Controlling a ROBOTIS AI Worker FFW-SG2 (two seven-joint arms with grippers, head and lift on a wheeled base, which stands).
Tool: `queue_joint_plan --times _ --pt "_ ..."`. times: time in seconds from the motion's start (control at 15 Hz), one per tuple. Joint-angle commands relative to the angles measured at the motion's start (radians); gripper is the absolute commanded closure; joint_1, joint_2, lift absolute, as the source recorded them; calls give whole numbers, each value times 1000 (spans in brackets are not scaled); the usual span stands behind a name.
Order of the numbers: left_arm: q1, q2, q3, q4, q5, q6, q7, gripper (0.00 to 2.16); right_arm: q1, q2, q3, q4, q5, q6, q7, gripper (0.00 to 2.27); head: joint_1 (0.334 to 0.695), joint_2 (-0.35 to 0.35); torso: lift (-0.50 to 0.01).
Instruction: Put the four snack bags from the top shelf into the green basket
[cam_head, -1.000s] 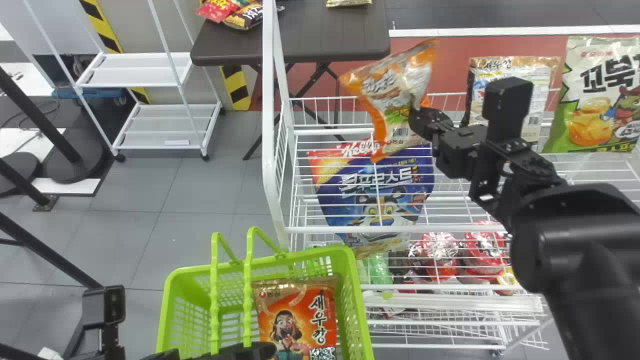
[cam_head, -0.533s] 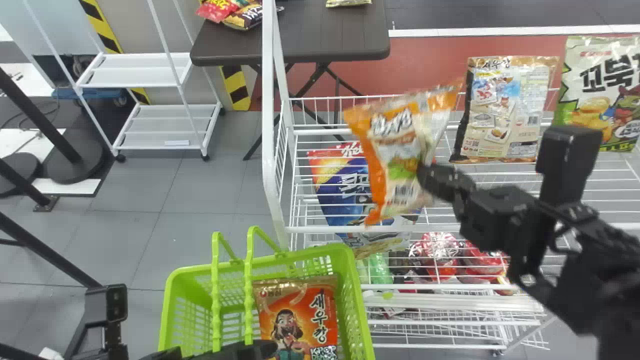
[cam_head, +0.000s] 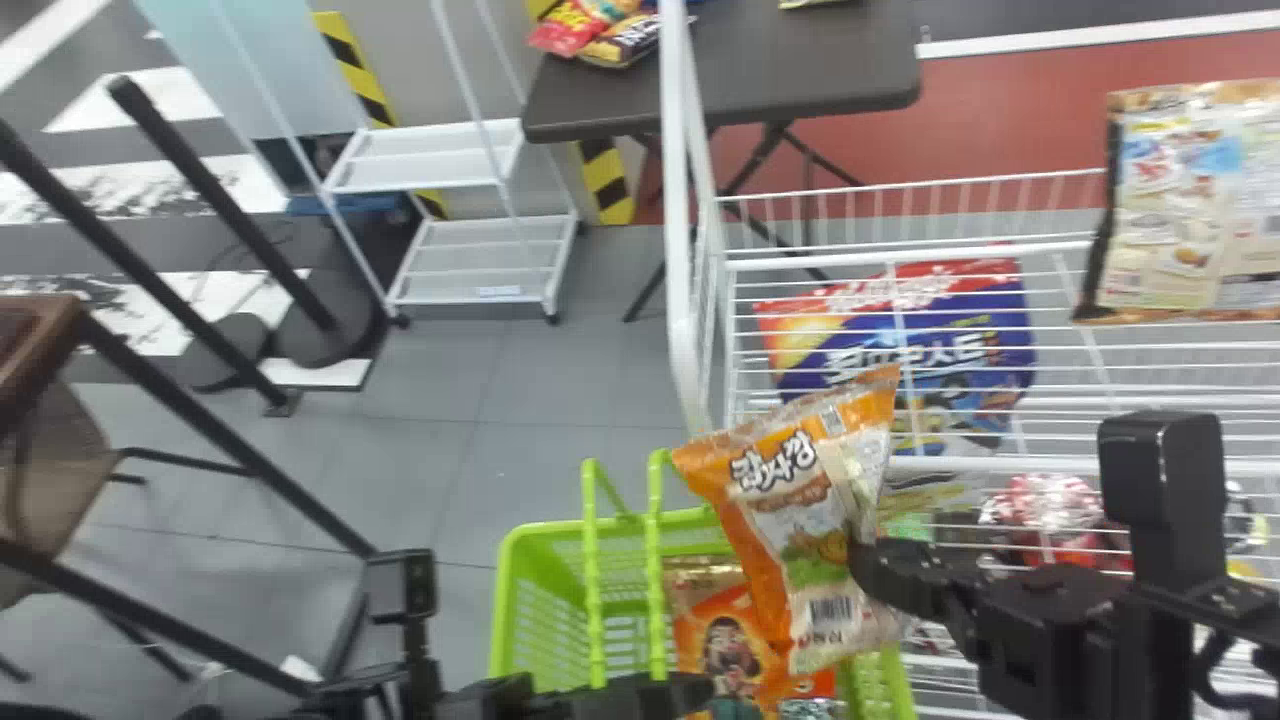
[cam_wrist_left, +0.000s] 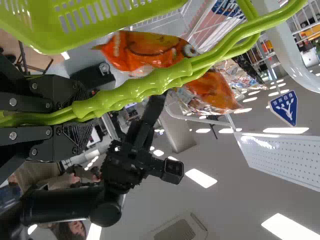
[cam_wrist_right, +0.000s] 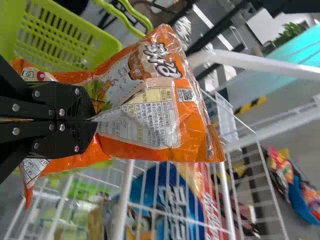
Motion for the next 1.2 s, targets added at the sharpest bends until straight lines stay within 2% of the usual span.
queue_joint_plan --times 0.0,0.33,0.53,0.6,0.67,0.73,0.93,1.13 --pt "0 0 0 0 0 0 -10 2148 -31 1 62 52 -4 61 -10 2253 695 344 0" --pt "0 -2 -6 0 0 0 -10 2145 -132 6 184 269 -38 67 -36 2253 695 350 0" --pt "0 -3 -9 0 -2 0 -10 2145 -228 21 275 417 -56 33 -59 2229 695 350 0" --pt "0 -3 -9 0 -2 0 -10 2148 -261 21 296 452 -61 33 -61 1845 695 350 0" --pt "0 -3 -8 0 -2 0 -10 2145 -270 21 299 458 -75 33 -61 1031 695 350 0" --pt "2 -3 -6 0 -2 0 -10 2145 -269 18 296 447 -75 36 -61 -2 695 350 0" --pt "0 0 -8 5 0 0 -10 2145 -206 1 218 318 -76 98 -41 33 695 350 0" --pt "-5 1 -11 6 -2 0 -10 2145 -111 -27 74 144 -91 153 -4 56 695 350 0"
